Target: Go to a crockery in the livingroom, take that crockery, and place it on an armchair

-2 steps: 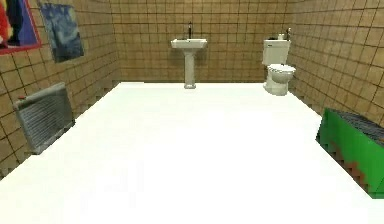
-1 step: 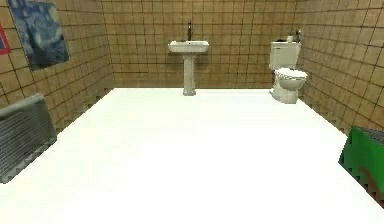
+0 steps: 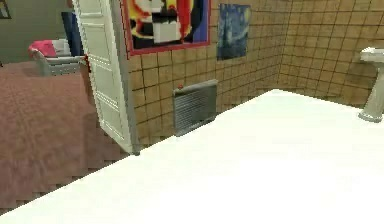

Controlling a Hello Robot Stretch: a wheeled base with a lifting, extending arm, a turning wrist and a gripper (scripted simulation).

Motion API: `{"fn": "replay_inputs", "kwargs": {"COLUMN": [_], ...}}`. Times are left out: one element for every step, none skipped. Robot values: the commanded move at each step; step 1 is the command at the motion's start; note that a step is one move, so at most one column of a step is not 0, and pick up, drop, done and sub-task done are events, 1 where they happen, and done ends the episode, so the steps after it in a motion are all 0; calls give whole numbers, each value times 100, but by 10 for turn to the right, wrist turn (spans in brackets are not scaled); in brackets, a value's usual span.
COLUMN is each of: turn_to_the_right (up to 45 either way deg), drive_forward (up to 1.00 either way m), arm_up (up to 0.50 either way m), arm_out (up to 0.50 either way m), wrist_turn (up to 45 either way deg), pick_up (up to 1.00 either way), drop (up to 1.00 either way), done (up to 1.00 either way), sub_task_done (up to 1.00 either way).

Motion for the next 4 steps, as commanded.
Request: {"fn": "replay_inputs", "kwargs": {"turn_to_the_right": [-420, 0, -90, 0], "drive_forward": [0, 90, 0, 100], "arm_up": [0, 0, 0, 0], "arm_out": [0, 0, 0, 0], "wrist_turn": [0, 0, 0, 0], "pick_up": [0, 0, 0, 0], "drop": [0, 0, 0, 0], "done": [0, 0, 0, 0], "sub_task_done": [0, 0, 0, 0]}}
